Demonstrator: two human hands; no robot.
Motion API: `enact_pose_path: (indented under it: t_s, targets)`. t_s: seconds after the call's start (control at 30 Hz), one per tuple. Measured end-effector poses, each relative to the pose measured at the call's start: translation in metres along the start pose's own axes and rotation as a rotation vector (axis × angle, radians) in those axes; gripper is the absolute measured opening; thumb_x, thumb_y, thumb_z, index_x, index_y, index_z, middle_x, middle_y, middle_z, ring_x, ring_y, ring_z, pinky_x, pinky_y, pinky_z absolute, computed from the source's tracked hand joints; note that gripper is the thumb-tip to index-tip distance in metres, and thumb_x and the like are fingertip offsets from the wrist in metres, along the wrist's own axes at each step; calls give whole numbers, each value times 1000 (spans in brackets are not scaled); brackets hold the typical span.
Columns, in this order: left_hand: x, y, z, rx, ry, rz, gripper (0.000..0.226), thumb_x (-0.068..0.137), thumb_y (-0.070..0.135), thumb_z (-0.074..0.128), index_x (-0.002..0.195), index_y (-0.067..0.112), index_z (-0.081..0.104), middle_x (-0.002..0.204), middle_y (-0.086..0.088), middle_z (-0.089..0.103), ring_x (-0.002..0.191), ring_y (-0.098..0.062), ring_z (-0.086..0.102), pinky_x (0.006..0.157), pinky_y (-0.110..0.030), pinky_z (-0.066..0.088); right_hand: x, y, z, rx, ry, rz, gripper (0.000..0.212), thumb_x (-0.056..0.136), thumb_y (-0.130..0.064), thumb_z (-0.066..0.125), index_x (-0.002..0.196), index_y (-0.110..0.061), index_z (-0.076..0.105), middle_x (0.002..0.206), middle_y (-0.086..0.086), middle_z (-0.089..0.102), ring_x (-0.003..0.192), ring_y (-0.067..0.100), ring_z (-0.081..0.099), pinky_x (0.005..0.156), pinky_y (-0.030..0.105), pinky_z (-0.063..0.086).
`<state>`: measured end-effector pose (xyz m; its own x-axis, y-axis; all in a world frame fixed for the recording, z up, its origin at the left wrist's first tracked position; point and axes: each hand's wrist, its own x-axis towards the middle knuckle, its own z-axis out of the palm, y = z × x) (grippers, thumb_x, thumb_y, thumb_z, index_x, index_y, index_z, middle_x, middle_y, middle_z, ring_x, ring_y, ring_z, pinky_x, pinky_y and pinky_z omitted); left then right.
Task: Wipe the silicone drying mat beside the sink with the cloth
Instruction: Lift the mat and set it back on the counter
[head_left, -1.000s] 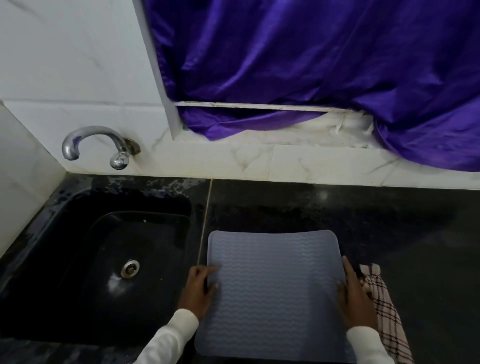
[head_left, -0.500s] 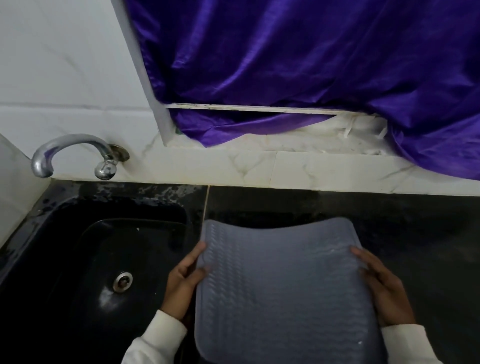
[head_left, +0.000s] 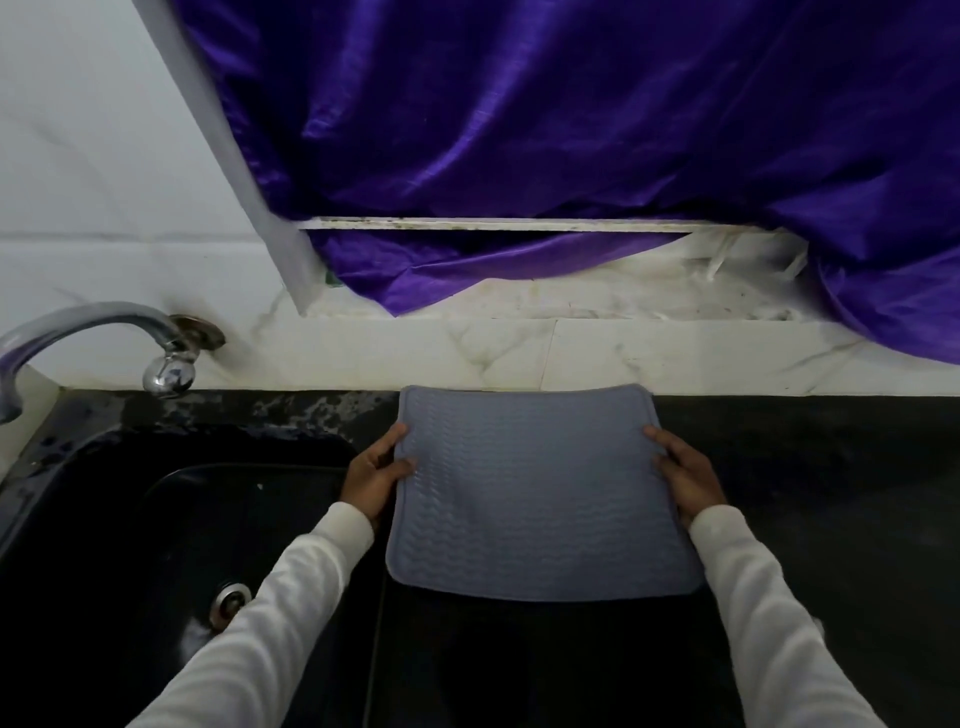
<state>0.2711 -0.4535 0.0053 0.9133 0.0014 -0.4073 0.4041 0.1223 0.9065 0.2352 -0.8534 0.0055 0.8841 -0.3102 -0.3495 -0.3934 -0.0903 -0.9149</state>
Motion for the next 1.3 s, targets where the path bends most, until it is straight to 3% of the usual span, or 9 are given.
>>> enact_pose_path:
  t_s: [0.07,0.17,0.23,0.37,0.5,0.67,0.83,1.07,1.3]
  targets:
    - [14,-12,-6,183,-54,54,59,84,-1,66,135,23,50,143,0,47,129,-20,45,106,-35,41,10,13,3,-49,30,2,41,96,0,45,121,-28,62,143,2,46,129,24,45,110,42,38]
    - [20,-20,-12,426,-71,132,59,86,-9,60,139,14,45,150,-3,35,133,-14,34,90,-1,35,13,23,2,-44,55,26,43,96,0,44,123,-27,63,144,-1,43,128,22,43,109,42,37]
    - [21,-23,-14,501,-68,178,60,86,-12,57,140,9,43,150,-4,31,134,-15,32,87,5,31,13,26,2,-20,70,29,43,96,0,44,124,-27,63,143,-2,44,127,22,43,109,43,38]
    - [20,-27,-16,538,-98,213,57,86,-12,58,137,9,46,149,-1,29,133,-13,31,91,-2,36,17,30,3,-36,94,14,45,96,0,44,122,-30,64,143,-2,45,128,22,44,110,45,37]
    - [24,-30,-15,782,-72,260,62,87,-4,59,141,19,42,154,-1,28,138,-19,33,106,-23,32,21,31,1,-166,74,-30,41,96,-1,45,126,-24,61,144,0,43,130,23,42,111,42,36]
    - [20,-32,-13,1090,-57,258,67,93,17,54,151,23,21,159,4,14,128,-25,47,96,-41,46,20,36,-7,-498,31,-211,37,92,-2,57,127,-13,58,139,11,39,123,29,47,106,37,39]
    - [-11,-43,-15,1053,71,197,59,91,22,59,145,24,36,155,3,22,128,-22,46,97,-35,42,-10,46,-10,-389,187,-108,35,88,-5,63,121,-16,62,134,10,38,102,23,52,97,37,44]
    - [-57,-71,-28,1009,72,241,62,88,11,62,144,20,39,152,7,30,133,-17,40,102,-22,30,-46,72,-20,-301,132,-130,34,88,7,56,103,-21,69,118,8,57,105,23,56,93,31,42]
    - [-56,-65,-18,939,74,212,63,80,-7,61,137,17,49,147,2,36,131,-18,42,97,-14,28,-50,69,-10,-233,280,-144,35,88,12,51,115,-4,68,122,16,55,111,32,54,98,30,39]
